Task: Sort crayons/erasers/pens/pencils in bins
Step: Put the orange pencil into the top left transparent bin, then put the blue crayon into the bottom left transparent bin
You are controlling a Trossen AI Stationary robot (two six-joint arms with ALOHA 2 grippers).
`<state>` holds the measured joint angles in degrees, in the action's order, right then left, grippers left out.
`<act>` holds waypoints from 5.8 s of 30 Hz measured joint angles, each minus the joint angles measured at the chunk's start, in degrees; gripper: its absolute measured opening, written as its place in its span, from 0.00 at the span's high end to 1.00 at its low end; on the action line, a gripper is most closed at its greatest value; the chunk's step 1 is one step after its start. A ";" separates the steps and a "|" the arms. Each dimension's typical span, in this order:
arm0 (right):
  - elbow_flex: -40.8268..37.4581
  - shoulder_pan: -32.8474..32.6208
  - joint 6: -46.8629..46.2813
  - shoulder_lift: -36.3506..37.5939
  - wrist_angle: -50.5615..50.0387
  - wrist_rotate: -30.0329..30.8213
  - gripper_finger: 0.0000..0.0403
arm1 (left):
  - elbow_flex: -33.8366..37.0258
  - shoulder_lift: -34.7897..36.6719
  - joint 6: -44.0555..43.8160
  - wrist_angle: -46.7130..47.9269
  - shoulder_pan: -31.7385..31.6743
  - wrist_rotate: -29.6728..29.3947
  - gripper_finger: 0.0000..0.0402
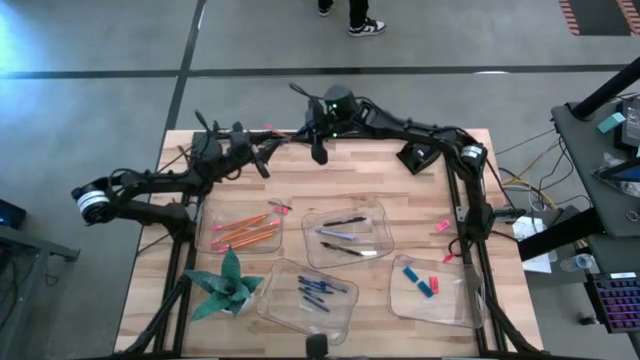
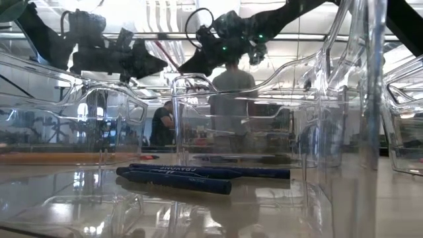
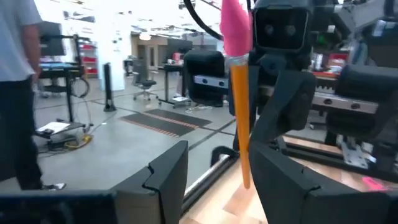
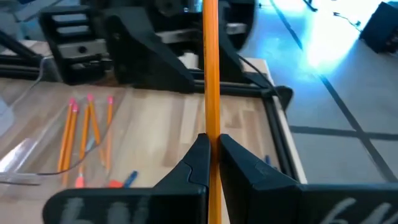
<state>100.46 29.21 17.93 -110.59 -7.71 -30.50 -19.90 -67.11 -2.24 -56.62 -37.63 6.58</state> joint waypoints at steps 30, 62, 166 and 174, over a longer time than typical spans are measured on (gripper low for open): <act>-0.08 -2.58 1.30 -0.11 0.61 -0.52 0.97 | -1.85 -1.38 0.62 -4.74 0.06 14.19 0.97; -0.70 -2.34 -12.50 10.44 -39.76 12.63 0.60 | -22.55 -0.41 -12.13 30.00 1.20 43.27 0.97; -17.37 -16.20 -14.96 10.67 -14.25 12.59 0.66 | -35.24 -4.63 -2.87 112.75 20.39 2.35 0.86; -17.37 -16.20 -14.14 10.65 -11.84 12.59 0.66 | -37.78 -0.10 13.17 99.65 20.37 -7.43 0.86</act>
<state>83.09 13.02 3.79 -99.94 -19.55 -17.91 -57.68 -67.21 10.93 43.03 -17.26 -0.85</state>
